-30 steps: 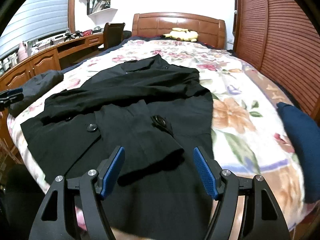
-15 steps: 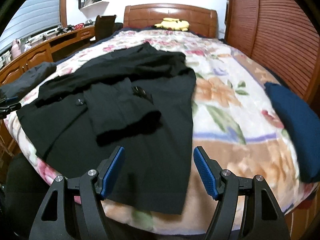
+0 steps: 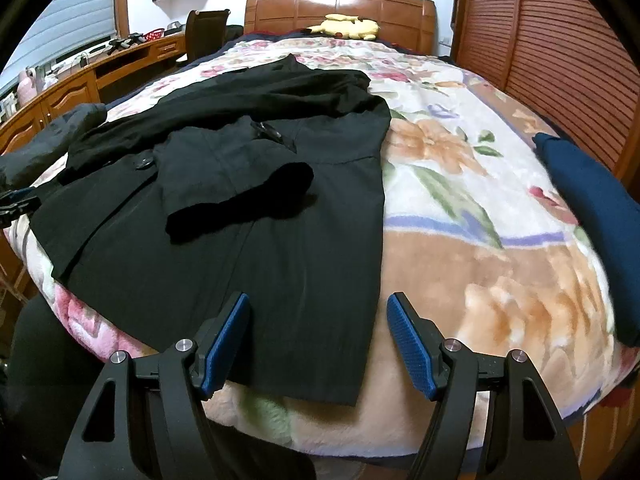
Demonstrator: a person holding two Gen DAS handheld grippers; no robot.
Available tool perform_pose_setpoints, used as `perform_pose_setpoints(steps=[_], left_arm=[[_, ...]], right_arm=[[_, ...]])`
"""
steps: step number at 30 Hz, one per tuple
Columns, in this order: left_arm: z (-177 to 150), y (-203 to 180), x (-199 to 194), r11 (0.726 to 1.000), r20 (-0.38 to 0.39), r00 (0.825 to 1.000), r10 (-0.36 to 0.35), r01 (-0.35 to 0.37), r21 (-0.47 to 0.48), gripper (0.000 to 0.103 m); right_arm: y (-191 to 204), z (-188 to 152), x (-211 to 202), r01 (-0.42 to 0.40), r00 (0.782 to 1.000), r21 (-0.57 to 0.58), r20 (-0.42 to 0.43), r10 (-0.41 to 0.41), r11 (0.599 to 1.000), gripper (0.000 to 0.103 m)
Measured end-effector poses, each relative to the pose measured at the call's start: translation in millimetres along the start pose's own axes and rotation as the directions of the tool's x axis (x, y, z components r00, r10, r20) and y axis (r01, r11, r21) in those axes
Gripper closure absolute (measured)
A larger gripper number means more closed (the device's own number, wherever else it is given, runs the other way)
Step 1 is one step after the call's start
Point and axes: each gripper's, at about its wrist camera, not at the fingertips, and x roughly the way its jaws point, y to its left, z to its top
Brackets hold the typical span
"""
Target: Fold large clothes
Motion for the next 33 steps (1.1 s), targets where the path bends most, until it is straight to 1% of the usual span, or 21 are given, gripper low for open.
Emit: perform_pose_setpoints(steps=[4, 7, 8, 9, 10, 11, 12, 13, 14, 15, 16, 17, 18, 19, 21, 25, 29, 33], left_arm=[[0.7, -1.1, 2.7, 1.000, 0.001, 1.000, -0.016, 0.016, -0.010, 0.047], [-0.6, -3.8, 3.1, 0.999, -0.007, 0.999, -0.042, 0.042, -0.004, 0.061], [-0.6, -5.3, 2.6, 0.999, -0.014, 0.999, -0.051, 0.051, 0.002, 0.070], [-0.6, -6.7, 1.4, 0.999, -0.019, 0.998, -0.054, 0.054, 0.008, 0.083], [0.2, -8.1, 0.2, 0.998, -0.023, 0.998, -0.058, 0.059, 0.013, 0.086], [1.7, -10.3, -2.1, 0.998, -0.027, 0.998, -0.058, 0.059, 0.022, 0.091], [4.2, -13.8, -6.8, 0.998, -0.023, 0.998, -0.053, 0.054, 0.039, 0.093], [7.4, -18.5, -13.6, 0.997, -0.012, 0.999, -0.050, 0.051, 0.060, 0.094], [10.5, -21.5, -20.2, 0.996, 0.001, 0.999, -0.053, 0.052, 0.072, 0.095], [13.5, -24.6, -27.1, 0.995, 0.016, 0.998, -0.057, 0.055, 0.080, 0.095], [16.4, -27.7, -34.1, 0.995, 0.030, 0.998, -0.061, 0.059, 0.086, 0.095], [19.7, -31.4, -42.5, 0.994, 0.047, 0.997, -0.066, 0.061, 0.094, 0.096], [22.5, -34.8, -50.1, 0.993, 0.064, 0.996, -0.065, 0.058, 0.103, 0.096], [24.8, -37.1, -56.9, 0.993, 0.082, 0.995, -0.063, 0.054, 0.109, 0.096], [28.2, -40.3, -70.1, 0.992, 0.112, 0.991, -0.071, 0.057, 0.116, 0.096], [29.2, -37.2, -86.9, 0.993, 0.147, 0.986, -0.079, 0.064, 0.104, 0.096], [27.8, -36.7, -99.6, 0.992, 0.172, 0.982, -0.080, 0.062, 0.108, 0.096], [32.7, -37.9, -114.5, 0.991, 0.206, 0.975, -0.083, 0.059, 0.121, 0.096]], right_arm=[[-0.3, -5.9, 1.2, -0.009, 1.000, 0.005, -0.002, 0.009, 1.000, 0.030], [0.6, -6.9, 2.0, -0.005, 1.000, 0.007, 0.004, 0.005, 1.000, 0.030], [0.9, -7.4, 2.3, -0.005, 1.000, 0.009, 0.006, 0.005, 1.000, 0.030], [1.3, -8.1, 2.3, -0.006, 1.000, 0.008, 0.009, 0.006, 1.000, 0.031], [2.1, -9.1, 2.3, -0.010, 1.000, 0.003, 0.011, 0.010, 1.000, 0.033], [3.2, -9.8, 1.5, -0.016, 1.000, -0.005, 0.015, 0.016, 1.000, 0.037], [4.0, -10.4, 0.6, -0.021, 1.000, -0.011, 0.017, 0.021, 1.000, 0.041], [4.5, -11.1, -0.9, -0.027, 1.000, -0.019, 0.017, 0.027, 0.999, 0.043], [5.7, -10.9, -2.2, -0.029, 0.999, -0.029, 0.016, 0.030, 0.999, 0.048], [6.9, -10.1, -3.6, -0.031, 0.999, -0.039, 0.016, 0.032, 0.999, 0.057], [8.4, -9.1, -4.5, -0.033, 0.999, -0.048, 0.015, 0.034, 0.998, 0.061], [10.3, -8.4, -5.8, -0.032, 0.999, -0.061, 0.016, 0.033, 0.998, 0.070], [12.3, -7.7, -7.3, -0.032, 0.999, -0.071, 0.021, 0.034, 0.997, 0.077], [13.1, -6.3, -8.4, -0.034, 0.999, -0.075, 0.024, 0.036, 0.997, 0.080], [15.5, -3.8, -13.2, -0.013, 0.998, -0.072, 0.060, 0.017, 0.997, 0.090], [18.9, 3.4, -33.2, -0.003, 0.990, -0.061, 0.142, 0.011, 0.998, 0.092], [17.9, 9.1, -61.2, -0.022, 0.978, -0.058, 0.206, 0.033, 0.998, 0.093], [13.5, 6.9, -89.5, -0.039, 0.965, -0.054, 0.257, 0.052, 0.998, 0.093]])
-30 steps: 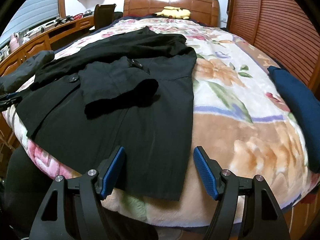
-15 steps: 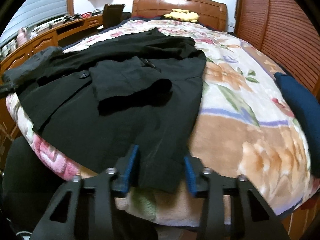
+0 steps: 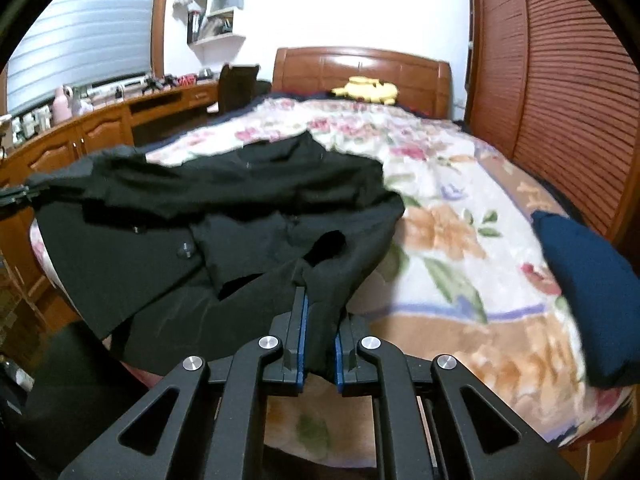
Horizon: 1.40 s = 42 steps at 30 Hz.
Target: Fold large clothes
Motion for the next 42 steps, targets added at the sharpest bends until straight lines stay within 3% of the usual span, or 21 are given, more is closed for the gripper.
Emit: perform_pose_setpoints(steps=[8, 19, 29, 36, 42], left_arm=[[31.0, 0.4, -36.6, 1.000, 0.100, 0.995, 0.011, -0.013, 0.016, 0.096], [69.7, 2.0, -77.0, 0.999, 0.228, 0.973, 0.032, -0.039, 0.029, 0.096], [91.3, 5.7, -95.9, 0.997, 0.290, 0.956, 0.051, -0.064, 0.034, 0.096], [103.7, 22.3, -50.6, 0.996, 0.230, 0.969, 0.091, -0.094, 0.001, 0.096], [98.1, 45.7, 24.7, 0.989, 0.107, 0.984, 0.143, -0.138, -0.051, 0.096]], right_arm=[[-8.2, 8.0, -46.3, -0.027, 0.995, 0.024, 0.100, 0.024, 0.999, 0.093], [-13.5, 20.1, -85.6, -0.020, 0.977, -0.016, 0.211, 0.023, 1.000, 0.093], [-16.7, 22.8, -109.6, -0.016, 0.955, -0.033, 0.294, 0.025, 0.999, 0.093], [-25.6, 34.6, -74.5, 0.009, 0.959, -0.037, 0.283, 0.002, 0.999, 0.093], [-33.0, 51.2, -1.2, 0.037, 0.982, -0.029, 0.188, -0.031, 0.999, 0.093]])
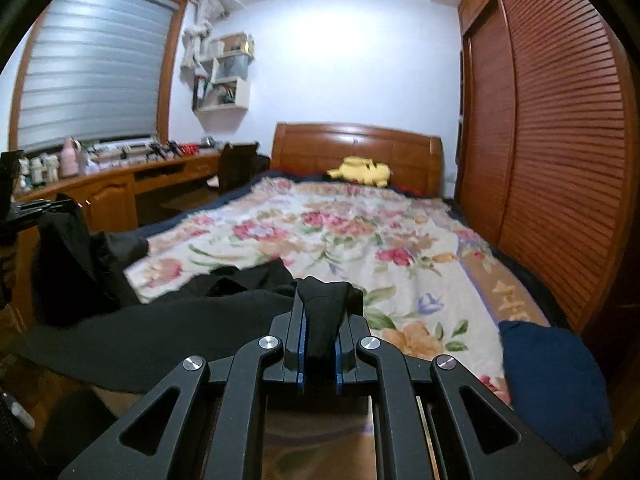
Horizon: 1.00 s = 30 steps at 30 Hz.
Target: Fold large clothes
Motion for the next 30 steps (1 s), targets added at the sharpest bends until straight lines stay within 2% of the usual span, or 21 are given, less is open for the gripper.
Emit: perform_pose_setpoints(steps=[5, 9, 12, 14, 21, 30], left_arm=[[-21.6, 6.5, 52.7, 0.999, -0.099, 0.994, 0.054, -0.055, 0.001, 0.096], [-37.6, 9.8, 83.8, 0.998, -0.159, 0.986, 0.058, -0.059, -0.001, 0.096], [-47.6, 11.8, 106.5, 0.997, -0.193, 0.978, 0.072, -0.073, 0.003, 0.096], [-51.3, 13.5, 121.1, 0.997, -0.215, 0.974, 0.074, -0.077, -0.003, 0.096], [-45.1, 16.8, 168.9, 0.996, -0.252, 0.964, 0.081, -0.084, -0.001, 0.096], [-7.2, 13.4, 231.5, 0.992, -0.233, 0.965, 0.124, -0.121, 0.024, 0.096]], right_arm=[[-1.0, -17.2, 68.1, 0.026, 0.995, 0.008, -0.099, -0.025, 1.000, 0.093], [-1.7, -36.2, 117.4, 0.044, 0.982, 0.011, -0.185, -0.041, 0.999, 0.093], [2.1, -47.6, 149.2, 0.028, 0.971, 0.001, -0.236, -0.027, 1.000, 0.093], [3.3, -45.0, 169.3, 0.031, 0.966, -0.010, -0.257, -0.033, 0.999, 0.093], [-13.0, -31.4, 217.4, 0.031, 0.961, 0.007, -0.275, -0.028, 0.999, 0.093], [-29.7, -4.6, 284.2, 0.056, 0.971, -0.018, -0.230, -0.059, 0.998, 0.093]])
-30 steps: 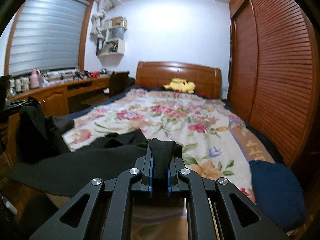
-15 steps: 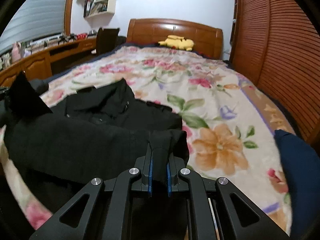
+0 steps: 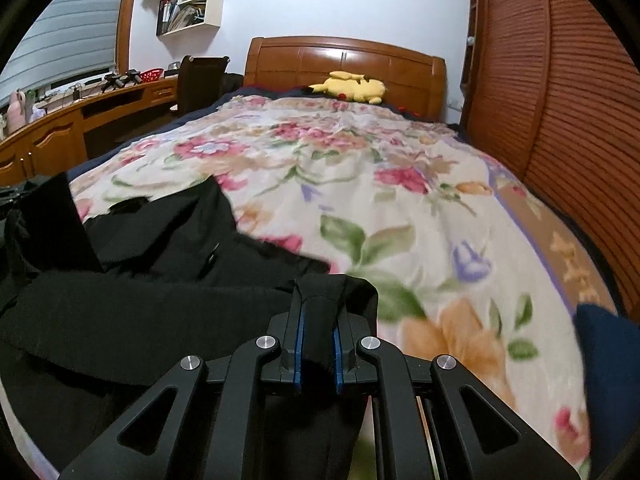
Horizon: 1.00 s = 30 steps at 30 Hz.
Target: Fold large clothes
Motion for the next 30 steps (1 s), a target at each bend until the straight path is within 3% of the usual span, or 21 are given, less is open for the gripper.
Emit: perform_pose_setpoints(steps=[10, 13, 17, 19, 20, 21, 23, 24, 30], left_arm=[[16.0, -3.8, 21.2, 0.999, 0.011, 1.000, -0.019, 0.019, -0.039, 0.096], [11.7, -4.6, 16.7, 0.998, 0.015, 0.999, -0.031, 0.031, -0.048, 0.089], [0.8, -1.7, 1.5, 0.993, 0.027, 0.996, -0.084, 0.086, -0.077, 0.058], [-5.8, -2.7, -7.7, 0.990, 0.031, 0.993, -0.111, 0.114, -0.085, 0.049], [-9.4, -4.7, -12.4, 0.988, 0.034, 0.992, -0.124, 0.126, -0.084, 0.037], [-12.4, -6.8, -16.7, 0.987, 0.039, 0.990, -0.133, 0.136, -0.082, 0.026], [-20.0, -13.5, -29.8, 0.985, 0.058, 0.987, -0.153, 0.157, -0.072, 0.023], [-24.0, -16.8, -36.6, 0.984, 0.067, 0.985, -0.156, 0.161, -0.070, 0.023], [-48.5, -36.6, -64.8, 0.979, 0.091, 0.978, -0.185, 0.191, -0.064, 0.023]], right_arm=[[1.7, 14.7, 53.8, 0.023, 1.000, 0.009, -0.012, -0.023, 1.000, 0.093], [4.6, 11.9, 62.5, 0.019, 0.999, 0.007, -0.027, -0.019, 1.000, 0.093], [3.9, 10.3, 65.4, 0.029, 0.999, 0.023, -0.037, -0.028, 0.999, 0.091], [1.8, 12.0, 59.8, 0.028, 0.999, 0.040, -0.025, -0.027, 0.999, 0.085], [-0.4, 12.6, 55.2, 0.029, 1.000, 0.053, -0.014, -0.028, 0.998, 0.075], [-2.6, 12.9, 50.1, 0.024, 1.000, 0.066, 0.000, -0.024, 0.998, 0.058], [-9.4, 13.3, 36.0, 0.007, 0.999, 0.097, 0.039, -0.011, 0.995, 0.035], [-12.0, 11.4, 31.5, 0.002, 0.998, 0.104, 0.055, -0.007, 0.995, 0.030], [-16.7, -1.1, 12.9, 0.012, 0.999, 0.074, 0.049, -0.016, 0.997, 0.030]])
